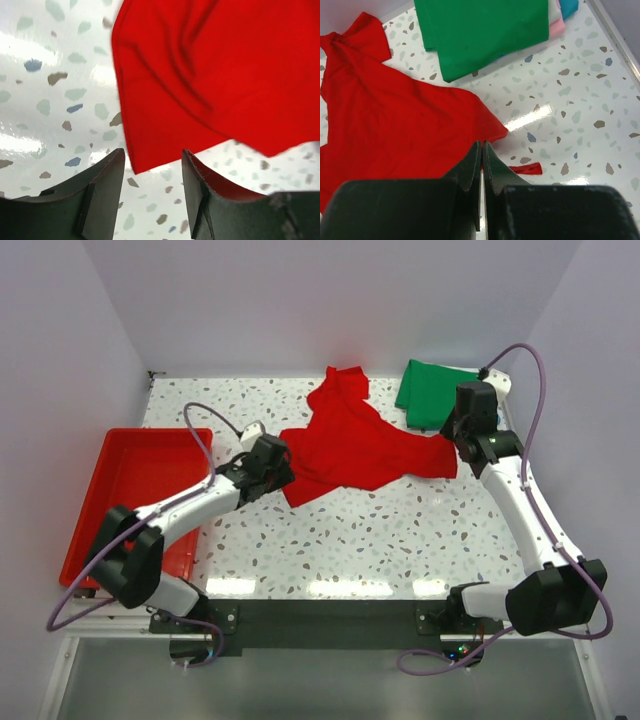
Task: Fold and stack the t-shirts
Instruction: Flatten the tshirt out
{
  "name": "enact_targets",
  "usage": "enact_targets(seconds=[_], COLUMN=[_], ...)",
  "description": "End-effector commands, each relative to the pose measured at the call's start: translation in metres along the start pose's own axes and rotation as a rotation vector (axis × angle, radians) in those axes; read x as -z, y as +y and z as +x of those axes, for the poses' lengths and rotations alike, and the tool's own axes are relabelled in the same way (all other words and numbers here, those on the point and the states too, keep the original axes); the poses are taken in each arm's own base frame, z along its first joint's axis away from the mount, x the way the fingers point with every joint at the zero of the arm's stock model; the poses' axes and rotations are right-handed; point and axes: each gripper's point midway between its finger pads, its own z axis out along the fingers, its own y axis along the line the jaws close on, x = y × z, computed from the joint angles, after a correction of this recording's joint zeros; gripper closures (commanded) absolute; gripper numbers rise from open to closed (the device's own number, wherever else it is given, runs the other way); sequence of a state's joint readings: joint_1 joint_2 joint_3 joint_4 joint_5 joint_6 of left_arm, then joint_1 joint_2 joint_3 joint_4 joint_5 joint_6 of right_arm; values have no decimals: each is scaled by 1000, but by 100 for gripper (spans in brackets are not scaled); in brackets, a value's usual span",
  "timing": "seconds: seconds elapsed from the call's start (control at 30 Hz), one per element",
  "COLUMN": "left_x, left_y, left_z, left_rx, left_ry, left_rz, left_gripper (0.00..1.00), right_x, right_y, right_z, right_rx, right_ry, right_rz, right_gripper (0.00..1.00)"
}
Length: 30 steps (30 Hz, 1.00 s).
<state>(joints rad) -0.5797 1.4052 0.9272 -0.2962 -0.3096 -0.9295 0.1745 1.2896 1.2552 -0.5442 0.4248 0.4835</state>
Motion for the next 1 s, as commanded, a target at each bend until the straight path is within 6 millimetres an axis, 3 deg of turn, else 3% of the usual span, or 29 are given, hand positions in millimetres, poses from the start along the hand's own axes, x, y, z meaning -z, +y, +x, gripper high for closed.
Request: enact_targets(seconds=[0.0, 0.1, 0.27, 0.43, 0.8, 0.93, 0.97], left_x=[-21, -29, -44, -54, -67, -74, -73], left_y=[13, 17, 12, 11, 31, 34, 34], left_z=[19, 25, 37, 52, 81, 84, 83], left_rx=[62, 83, 91, 87, 61, 42, 30], left_ry=[-27, -41, -21, 11, 57, 59, 59], left_rz=[-138, -206, -233, -252, -339, -357, -354], left_gripper=[46, 37, 37, 41, 47, 64, 78], right_x=[0, -1, -4, -5, -8, -5, -5], right_y=[12, 13, 17, 20, 22, 24, 25], right_z=[-14, -12, -9, -8, -5, -10, -12], right_rx=[-46, -40, -40, -47, -56, -60, -61], right_ry=[-41, -33, -20, -17, -5, -12, -13], right_rz=[-45, -55, -69, -79, -88, -93, -96], right_gripper=[100, 100, 100, 100, 100, 100, 100])
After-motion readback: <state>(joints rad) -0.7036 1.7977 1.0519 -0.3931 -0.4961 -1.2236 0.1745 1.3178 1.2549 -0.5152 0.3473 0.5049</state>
